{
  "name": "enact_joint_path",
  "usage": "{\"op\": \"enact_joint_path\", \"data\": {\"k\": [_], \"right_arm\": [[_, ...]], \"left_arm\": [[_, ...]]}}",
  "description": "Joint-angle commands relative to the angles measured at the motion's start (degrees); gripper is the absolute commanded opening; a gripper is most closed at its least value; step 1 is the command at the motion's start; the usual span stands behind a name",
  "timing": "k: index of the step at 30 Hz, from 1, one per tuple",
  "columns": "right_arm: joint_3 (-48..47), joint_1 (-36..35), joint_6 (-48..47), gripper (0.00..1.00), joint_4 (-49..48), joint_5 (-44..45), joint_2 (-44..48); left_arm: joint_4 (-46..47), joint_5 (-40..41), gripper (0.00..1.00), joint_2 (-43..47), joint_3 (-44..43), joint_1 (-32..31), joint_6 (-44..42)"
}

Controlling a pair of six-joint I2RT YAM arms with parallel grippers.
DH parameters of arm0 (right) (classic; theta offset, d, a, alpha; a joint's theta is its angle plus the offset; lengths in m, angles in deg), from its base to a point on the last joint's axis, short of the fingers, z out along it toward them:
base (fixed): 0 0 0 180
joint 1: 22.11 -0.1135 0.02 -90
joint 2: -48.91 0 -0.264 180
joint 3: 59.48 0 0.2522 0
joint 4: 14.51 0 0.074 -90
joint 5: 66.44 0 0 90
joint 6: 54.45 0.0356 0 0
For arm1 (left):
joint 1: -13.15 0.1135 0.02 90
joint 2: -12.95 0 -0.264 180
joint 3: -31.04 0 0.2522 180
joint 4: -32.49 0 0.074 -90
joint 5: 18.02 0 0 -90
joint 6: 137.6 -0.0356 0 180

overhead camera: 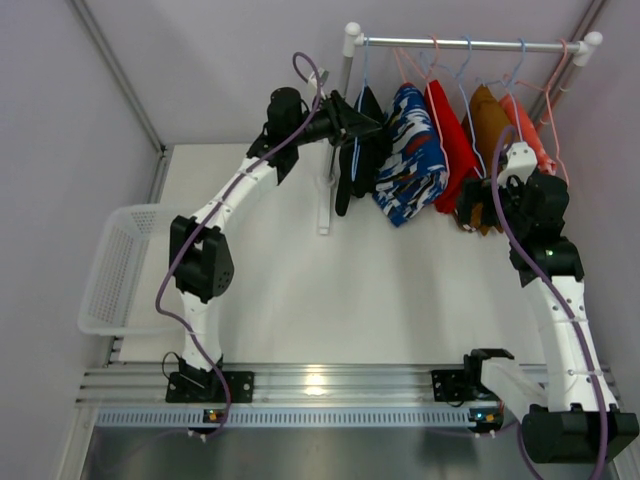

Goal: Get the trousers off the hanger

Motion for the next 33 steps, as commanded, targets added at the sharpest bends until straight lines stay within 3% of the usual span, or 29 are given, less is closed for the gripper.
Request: {"op": "enact_joint_path", "data": {"k": [1, 3, 4, 7, 14, 21, 26, 33], "right_arm": [[-1.21, 0.72, -0.42, 0.99, -1.12, 0.40, 1.31], [-1.04, 0.72, -0.42, 0.99, -1.30, 0.40, 1.22], [-1.03, 0.72, -0.42, 0.99, -1.21, 0.40, 1.31], [-0.86, 0.72, -0.42, 0.99, -1.04, 0.40, 1.31], [-0.86, 0.72, -0.51, 1.00, -1.30, 0.14, 1.40], [-0.68, 0.72, -0.15, 0.99, -1.82, -1.00, 1.40], [-0.95, 0.72, 0.37, 0.99, -1.91, -2.41, 1.75], [-2.79, 0.72, 3.88, 0.99, -2.79, -6.80, 4.12]], "left_arm": [[3.68, -1.42, 0.34, 2.25, 0.06, -0.04, -0.09], [4.81, -2.03, 0.23, 1.81, -0.38, 0.05, 1.05], [6.91, -2.47, 0.12, 1.72, -0.56, -0.04, 1.66], [9.38, -3.53, 0.00, 1.37, -2.14, -0.04, 2.20], [9.40, -1.95, 0.00, 1.45, -8.64, -0.13, -0.43], [4.21, 0.07, 0.00, 2.15, -16.82, -2.32, -10.70], [2.28, 0.34, 0.00, 4.00, -16.03, -3.99, -15.02], [1.74, 1.92, 0.00, 14.44, -2.86, -6.19, -18.11]]}}
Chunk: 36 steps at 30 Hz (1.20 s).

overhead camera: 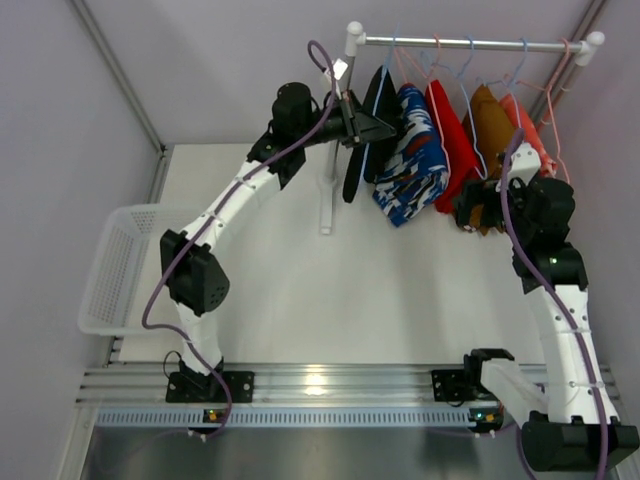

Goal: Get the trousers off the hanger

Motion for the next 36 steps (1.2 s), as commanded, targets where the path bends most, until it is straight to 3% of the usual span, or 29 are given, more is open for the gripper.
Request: {"op": "enact_joint_path", "data": {"k": [1, 9, 15, 19, 24, 27, 36], "right_arm": [[-3.01, 0.72, 3.80, 0.99, -2.94, -3.79, 3.11], [-5.64, 0.46, 16.19, 0.99, -6.72, -12.93, 4.53], [-10.03, -0.51, 31.04, 0.98, -12.60, -18.64, 1.10], [-9.87, -6.30, 44.31, 0.92, -19.63, -18.91, -1.71], [-8.46, -18.85, 52.21, 0.87, -28.14, -13.55, -3.99], [-11.69, -21.42, 56.79, 0.87, -28.35, -12.58, -7.84], [-20.94, -30.38, 62.34, 0.83, -30.37, -10.39, -17.61]], "left_arm": [[7.73, 0.54, 0.00, 11.44, 5.45, -0.99, -5.10], [2.38, 5.72, 0.00, 26.20, 20.93, -4.68, -11.95], [0.35, 12.75, 0.00, 35.70, 29.46, -8.89, -16.96], [-0.79, 19.60, 0.00, 39.66, 32.63, -11.62, -20.65], [-2.98, 26.11, 0.00, 42.30, 34.30, -12.77, -22.85], [-3.69, 27.96, 0.00, 43.18, 34.75, -12.77, -23.03], [-4.57, 29.64, 0.00, 43.80, 32.99, -12.68, -23.56]]}}
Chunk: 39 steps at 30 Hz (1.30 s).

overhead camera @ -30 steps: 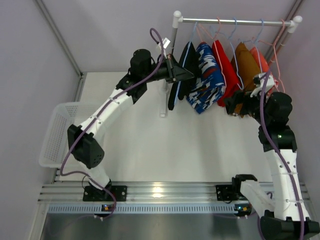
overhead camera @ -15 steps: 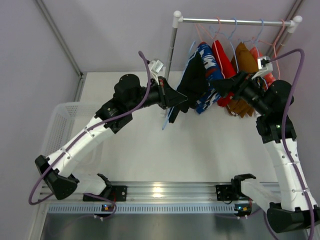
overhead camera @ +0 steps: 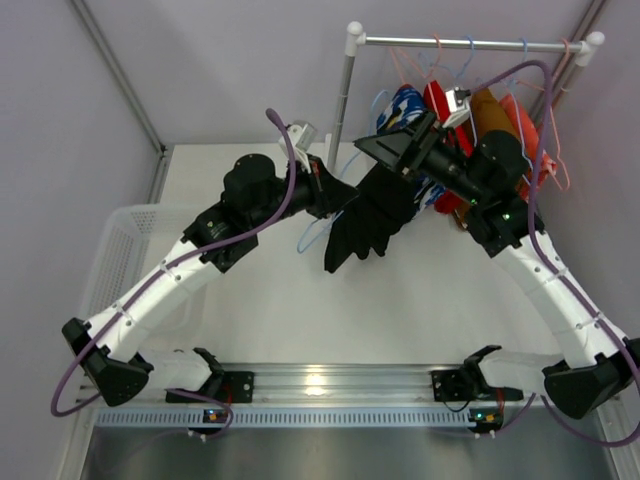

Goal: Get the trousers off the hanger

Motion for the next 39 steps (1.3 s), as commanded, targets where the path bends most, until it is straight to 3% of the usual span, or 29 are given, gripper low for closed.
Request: {"op": "enact_joint_path", "data": {"k": [1, 10, 22, 31, 34, 37, 38, 39], "right_arm": [[-3.65, -3.14, 4.07, 0.83, -4.71, 1.88, -2.12], [-5.85, -5.60, 7.24, 0.76, 0.48, 6.36, -4.67], [-16.30, -11.49, 10.05, 0.52, 2.05, 8.64, -13.99], [-19.30, -11.58, 9.88, 0.03, 2.68, 9.79, -15.93], [-18.25, -11.40, 8.65, 0.00, 2.94, 9.79, -15.23], [-15.97, -10.26, 7.24, 0.00, 2.68, 8.83, -13.82], [-15.35, -9.13, 6.37, 0.00, 2.33, 8.13, -12.86], [-14.82, -8.60, 5.75, 0.00, 2.06, 7.60, -12.24]], "left_arm": [[9.85, 1.79, 0.00, 3.53, -2.79, 0.02, -1.92], [8.71, 3.64, 0.00, 3.89, -4.02, -0.16, -2.62], [8.89, 4.17, 0.00, 3.36, -4.90, -1.21, -2.71], [8.71, 5.31, 0.00, 2.66, -4.11, -3.14, -4.12], [7.75, 6.62, 0.00, 2.48, -3.50, -3.32, -4.46], [6.09, 9.51, 0.21, 3.45, -2.44, -3.23, -6.22], [5.38, 10.31, 0.47, 3.80, -2.35, -3.15, -7.01], [4.76, 10.93, 0.59, 4.23, -2.18, -3.06, -8.15]]}}
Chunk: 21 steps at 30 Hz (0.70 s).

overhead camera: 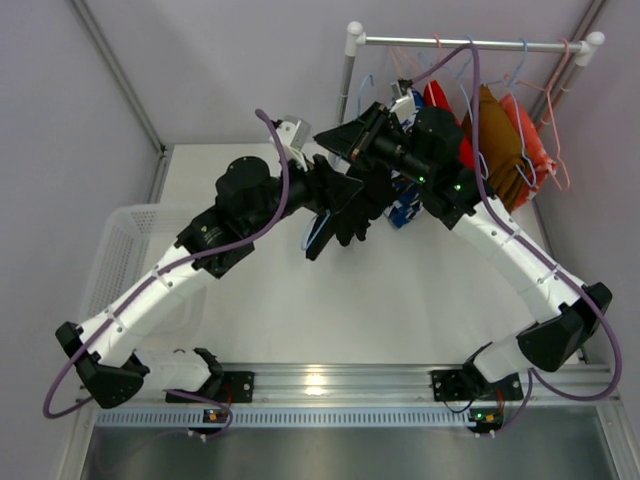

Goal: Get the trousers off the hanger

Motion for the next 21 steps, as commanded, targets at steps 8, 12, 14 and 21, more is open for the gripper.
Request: {"op": "enact_joint_path", "data": {"k": [8, 12, 14, 21], "right_arm": [[5.47, 5.24, -12.48, 0.00, -11.40, -14.59, 12.12], [7.76, 6.47, -12.23, 0.00, -9.21, -14.51, 14.59], [7.41, 6.56, -11.79, 0.00, -9.64, -12.41, 15.12], [1.00, 6.47, -7.22, 0.00, -10.26, -9.59, 12.67]], "left_arm": [[0.35, -0.56, 0.98, 12.34, 2.59, 14.46, -11.22], [-5.19, -6.72, 0.99, 17.53, 8.21, 22.83, -14.28], [-5.20, -10.23, 0.99, 20.96, 16.20, 22.83, -18.93], [6.73, -17.89, 0.99, 29.14, 36.26, 21.17, -23.08]]}}
